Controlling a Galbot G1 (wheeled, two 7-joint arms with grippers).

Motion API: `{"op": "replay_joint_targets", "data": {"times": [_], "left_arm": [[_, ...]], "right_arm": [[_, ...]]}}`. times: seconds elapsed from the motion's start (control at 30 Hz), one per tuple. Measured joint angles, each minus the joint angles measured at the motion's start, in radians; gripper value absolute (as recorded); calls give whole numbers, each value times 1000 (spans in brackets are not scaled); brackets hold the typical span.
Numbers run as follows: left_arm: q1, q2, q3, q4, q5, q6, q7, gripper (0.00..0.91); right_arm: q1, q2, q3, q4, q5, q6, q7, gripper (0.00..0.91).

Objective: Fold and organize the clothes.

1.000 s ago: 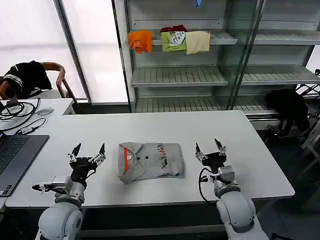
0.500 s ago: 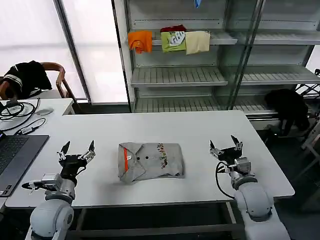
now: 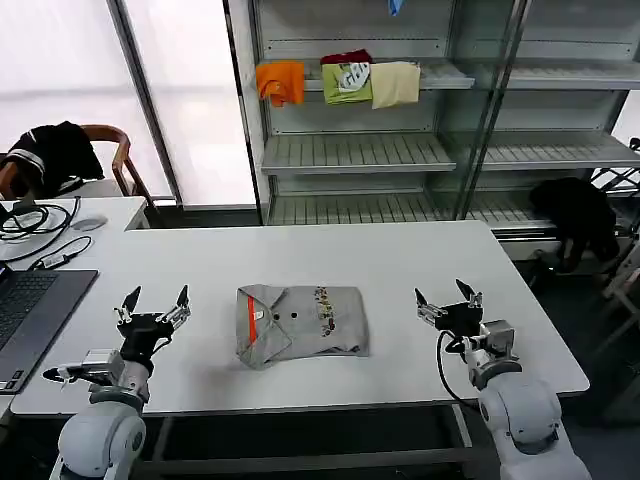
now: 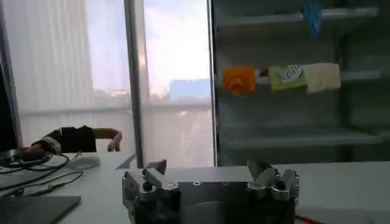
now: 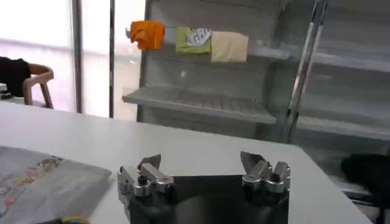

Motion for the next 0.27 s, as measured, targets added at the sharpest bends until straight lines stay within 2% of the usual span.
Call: {"op": "replay_joint_targets", "data": {"times": [0.27], "left_arm": [[14, 4, 15, 21, -3, -2, -4, 907]], "right_arm": [[-30, -10, 19, 2, 33, 24, 3, 907]]}}
